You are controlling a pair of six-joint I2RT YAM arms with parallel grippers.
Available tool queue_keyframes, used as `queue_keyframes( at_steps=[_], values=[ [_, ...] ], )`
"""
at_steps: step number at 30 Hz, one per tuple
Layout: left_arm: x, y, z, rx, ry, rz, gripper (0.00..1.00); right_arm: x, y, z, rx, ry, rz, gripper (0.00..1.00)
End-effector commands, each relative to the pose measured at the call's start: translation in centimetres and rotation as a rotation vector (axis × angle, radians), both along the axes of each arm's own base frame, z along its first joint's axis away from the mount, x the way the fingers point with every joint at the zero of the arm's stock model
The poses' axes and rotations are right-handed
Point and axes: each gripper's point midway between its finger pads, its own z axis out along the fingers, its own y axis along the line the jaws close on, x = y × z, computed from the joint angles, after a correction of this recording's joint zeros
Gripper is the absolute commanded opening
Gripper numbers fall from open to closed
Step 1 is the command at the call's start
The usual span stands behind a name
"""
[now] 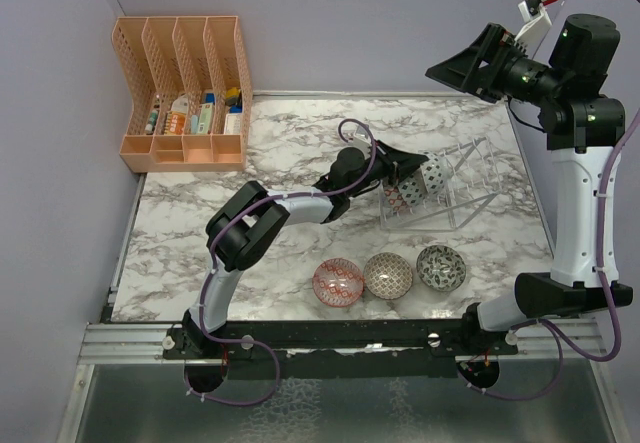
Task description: Load the bowls into the dish rack
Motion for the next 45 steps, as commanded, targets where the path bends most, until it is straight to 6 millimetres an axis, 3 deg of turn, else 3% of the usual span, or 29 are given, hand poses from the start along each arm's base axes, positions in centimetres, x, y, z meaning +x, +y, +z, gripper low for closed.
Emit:
queue_keyframes(
  at_steps=[1, 19, 23, 35, 45],
  values=[
    [-0.8, -0.8, 1.8, -0.017, -0.04, -0.058, 0.04, -0.3, 0.0, -0.3, -0.006, 0.003, 0.015, 0.99],
    [-1.2, -0.4, 0.7, 0.063, -0.009, -0.056, 0.24, -0.7, 0.1, -0.9, -0.005, 0.018, 0.024, 0.99],
    [-1.5, 0.0, -0.4, 0.093, 0.007, -0.053, 0.28, -0.8, 0.1, -1.0, -0.005, 0.021, 0.024, 0.99],
    [-1.6, 0.8, -0.6, 0.195, 0.011, -0.051, 0.49, -1.1, 0.2, -1.2, -0.002, 0.025, 0.027, 0.99],
    [-1.6, 2.0, -0.4, 0.282, -0.001, -0.043, 0.53, -1.3, 0.2, -1.2, 0.001, 0.025, 0.029, 0.99]
  ],
)
